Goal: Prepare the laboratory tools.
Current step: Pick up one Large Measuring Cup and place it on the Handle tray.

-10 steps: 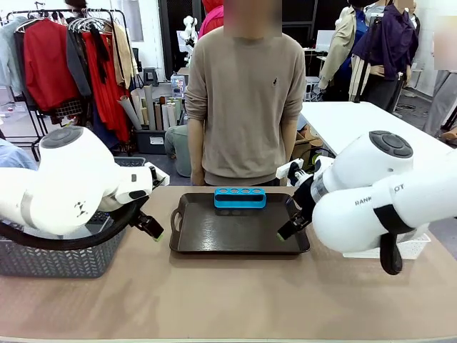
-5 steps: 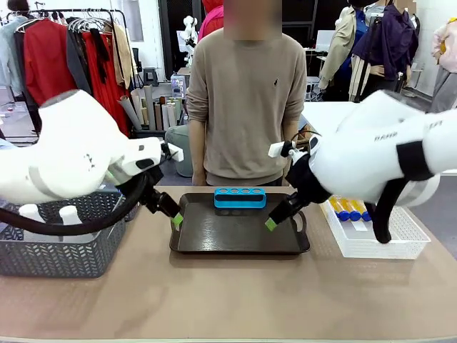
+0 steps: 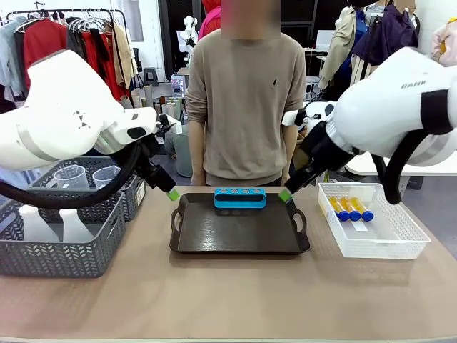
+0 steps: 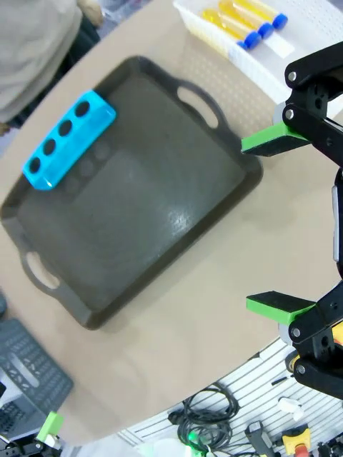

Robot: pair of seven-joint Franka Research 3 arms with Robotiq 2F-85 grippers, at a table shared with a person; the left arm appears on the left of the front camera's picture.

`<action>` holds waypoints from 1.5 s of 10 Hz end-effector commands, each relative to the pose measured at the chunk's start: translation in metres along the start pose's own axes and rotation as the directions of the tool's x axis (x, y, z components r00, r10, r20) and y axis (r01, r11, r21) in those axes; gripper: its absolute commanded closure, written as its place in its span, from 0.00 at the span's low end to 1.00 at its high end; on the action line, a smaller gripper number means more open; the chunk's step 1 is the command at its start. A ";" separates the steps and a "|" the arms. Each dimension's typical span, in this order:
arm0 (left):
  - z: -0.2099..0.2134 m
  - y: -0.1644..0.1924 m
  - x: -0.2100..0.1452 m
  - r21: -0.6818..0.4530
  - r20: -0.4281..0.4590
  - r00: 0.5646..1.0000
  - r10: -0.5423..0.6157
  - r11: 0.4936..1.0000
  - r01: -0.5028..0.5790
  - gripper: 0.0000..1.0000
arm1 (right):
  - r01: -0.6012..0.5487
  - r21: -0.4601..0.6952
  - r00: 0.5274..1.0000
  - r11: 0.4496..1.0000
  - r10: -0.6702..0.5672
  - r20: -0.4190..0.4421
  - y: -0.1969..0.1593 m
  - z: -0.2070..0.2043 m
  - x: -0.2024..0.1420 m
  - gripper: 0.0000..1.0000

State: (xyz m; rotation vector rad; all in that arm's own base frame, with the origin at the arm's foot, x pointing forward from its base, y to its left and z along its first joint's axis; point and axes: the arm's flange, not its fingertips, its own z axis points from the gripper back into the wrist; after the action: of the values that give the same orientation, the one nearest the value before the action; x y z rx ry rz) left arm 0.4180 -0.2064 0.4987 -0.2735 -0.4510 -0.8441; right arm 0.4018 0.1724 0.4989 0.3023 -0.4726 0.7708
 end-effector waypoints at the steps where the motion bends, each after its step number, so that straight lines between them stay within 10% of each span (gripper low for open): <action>1: 0.009 0.003 0.002 0.017 0.009 0.998 -0.067 0.998 0.067 0.00 | -0.048 0.025 0.997 0.999 0.046 0.055 -0.010 0.013 -0.003 0.00; 7: 0.008 0.003 0.005 0.018 0.012 0.999 -0.051 0.999 0.051 0.00 | -0.035 -0.015 0.999 0.999 0.035 0.021 -0.006 0.011 0.001 0.00; 15: 0.107 0.005 0.036 -0.060 0.158 0.974 -0.163 0.983 0.174 0.00 | -0.214 0.123 0.960 0.969 0.186 0.209 -0.012 0.142 0.006 0.00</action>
State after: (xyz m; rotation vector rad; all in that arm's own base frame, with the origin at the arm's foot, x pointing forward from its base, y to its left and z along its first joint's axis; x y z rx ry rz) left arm 0.4080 -0.1918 0.6087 -0.3467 -0.5946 -0.9574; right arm 0.3641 0.1135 0.6168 0.4212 -0.6449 0.9399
